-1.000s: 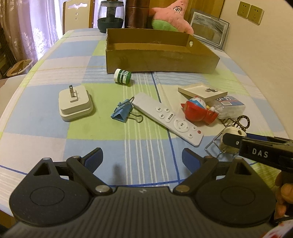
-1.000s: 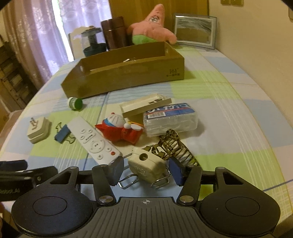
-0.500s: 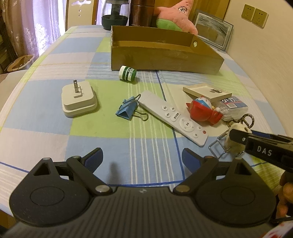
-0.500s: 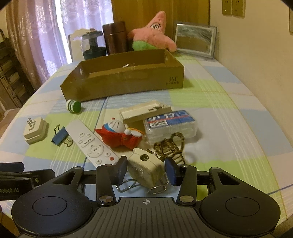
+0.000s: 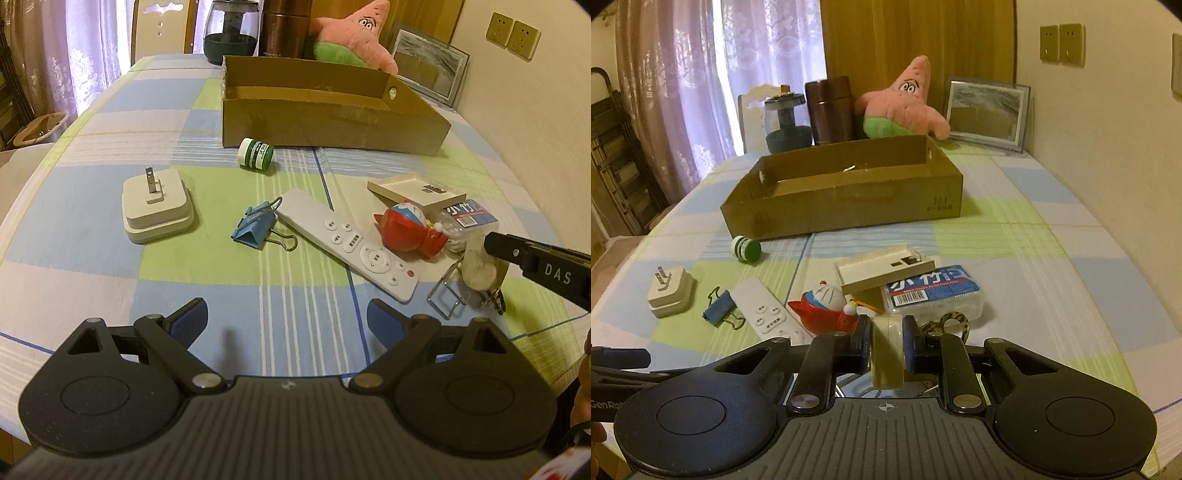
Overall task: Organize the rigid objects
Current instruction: 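Grasp the blue binder clip with the left tool while the right tool holds the cube, then carry the white cube and blue clip over the cardboard box with both tools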
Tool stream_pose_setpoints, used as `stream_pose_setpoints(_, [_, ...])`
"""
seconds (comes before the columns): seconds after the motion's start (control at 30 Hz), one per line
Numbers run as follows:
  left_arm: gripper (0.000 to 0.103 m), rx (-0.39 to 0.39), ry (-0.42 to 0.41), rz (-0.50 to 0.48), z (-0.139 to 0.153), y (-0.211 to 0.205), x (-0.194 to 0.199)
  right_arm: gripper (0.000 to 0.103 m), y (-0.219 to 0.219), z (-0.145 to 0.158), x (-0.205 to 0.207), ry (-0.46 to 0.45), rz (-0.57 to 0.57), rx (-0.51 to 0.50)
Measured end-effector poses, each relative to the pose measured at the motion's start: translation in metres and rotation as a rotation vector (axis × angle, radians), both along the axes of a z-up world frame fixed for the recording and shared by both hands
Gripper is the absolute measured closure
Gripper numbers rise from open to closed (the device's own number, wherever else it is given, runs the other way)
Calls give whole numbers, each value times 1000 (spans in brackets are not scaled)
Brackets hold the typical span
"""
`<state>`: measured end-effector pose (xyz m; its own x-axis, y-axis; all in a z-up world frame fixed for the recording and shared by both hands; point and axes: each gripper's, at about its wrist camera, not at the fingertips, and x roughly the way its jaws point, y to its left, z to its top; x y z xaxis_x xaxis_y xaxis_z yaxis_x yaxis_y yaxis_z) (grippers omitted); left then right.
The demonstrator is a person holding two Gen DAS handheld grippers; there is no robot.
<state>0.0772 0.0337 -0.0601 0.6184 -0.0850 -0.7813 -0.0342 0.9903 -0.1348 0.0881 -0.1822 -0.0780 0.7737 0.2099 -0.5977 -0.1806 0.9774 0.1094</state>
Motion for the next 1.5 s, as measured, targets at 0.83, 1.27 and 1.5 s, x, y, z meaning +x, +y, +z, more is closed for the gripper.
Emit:
stream_pose_setpoints(0.83, [31,153,-98,-164,-4,8,50,89,15,8,4,-54,101,33])
stream_pose_setpoints(1.27, [97,230,-129,-225,-17,4,76,89,20,3,11,-49,106,31])
stream_pose_setpoints(1.5, [103,246,-136,-217,-9,5,73,89,18,5,12,-55,107,35])
